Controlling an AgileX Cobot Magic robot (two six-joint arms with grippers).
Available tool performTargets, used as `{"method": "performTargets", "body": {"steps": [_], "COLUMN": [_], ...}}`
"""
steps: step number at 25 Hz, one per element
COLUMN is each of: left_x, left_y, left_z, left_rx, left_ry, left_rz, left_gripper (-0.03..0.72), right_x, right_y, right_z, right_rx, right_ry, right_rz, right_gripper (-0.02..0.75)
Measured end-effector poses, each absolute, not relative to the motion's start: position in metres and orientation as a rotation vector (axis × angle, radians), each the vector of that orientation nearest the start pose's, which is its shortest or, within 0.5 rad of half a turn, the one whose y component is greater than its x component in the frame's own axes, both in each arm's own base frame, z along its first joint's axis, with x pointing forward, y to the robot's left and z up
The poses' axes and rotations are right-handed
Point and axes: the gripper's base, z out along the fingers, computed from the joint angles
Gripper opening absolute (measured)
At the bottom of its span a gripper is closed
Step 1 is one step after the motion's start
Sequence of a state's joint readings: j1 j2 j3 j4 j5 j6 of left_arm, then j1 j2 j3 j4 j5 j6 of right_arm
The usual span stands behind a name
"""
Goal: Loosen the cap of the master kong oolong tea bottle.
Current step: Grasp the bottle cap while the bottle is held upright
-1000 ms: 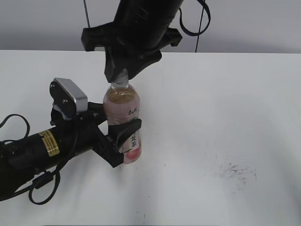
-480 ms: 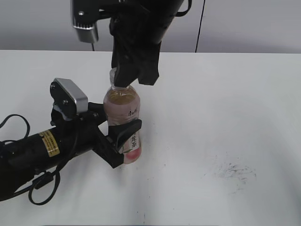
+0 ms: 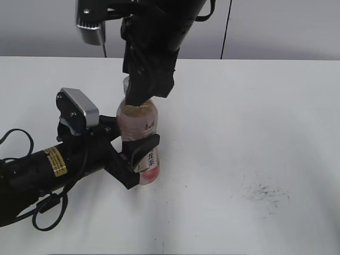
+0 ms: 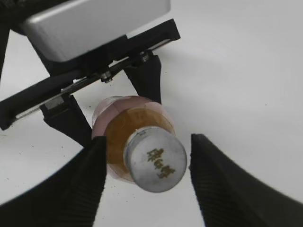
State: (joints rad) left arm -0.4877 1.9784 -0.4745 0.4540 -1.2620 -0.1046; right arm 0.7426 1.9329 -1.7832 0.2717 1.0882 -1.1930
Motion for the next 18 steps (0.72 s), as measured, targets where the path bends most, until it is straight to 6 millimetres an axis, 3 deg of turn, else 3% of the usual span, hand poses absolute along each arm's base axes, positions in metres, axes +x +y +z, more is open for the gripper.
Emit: {"method": "performTargets", "body": {"steps": [5,11,15,18], "left_x": [0.237,0.237,0.237,0.237], "left_y": [-0.169,-0.169,-0.169,-0.169], "left_z": [0.107,0.107,0.107,0.107], "left_rx": [0.770,0.770,0.770,0.770], "left_ry": [1.620,1.620,1.620,1.620], "left_rz": [-0.700,-0.700,-0.700,-0.700], "left_gripper": [0.393,0.393,0.393,0.393], "right_x": [0.292,0.288,0.290,0.291], "right_y": [0.300,0.298,0.294,0.289], "right_z": [0.320,0.357,0.357,0.352], "right_rx": [-1.980,-1.383,-0.916,-0.811], "right_ry": [1.716,2.150,2.467,2.568], "right_rz": [0.295,0.517,0.597,0.547], "right_gripper": [0.558,0.565,0.565,0.565]}}
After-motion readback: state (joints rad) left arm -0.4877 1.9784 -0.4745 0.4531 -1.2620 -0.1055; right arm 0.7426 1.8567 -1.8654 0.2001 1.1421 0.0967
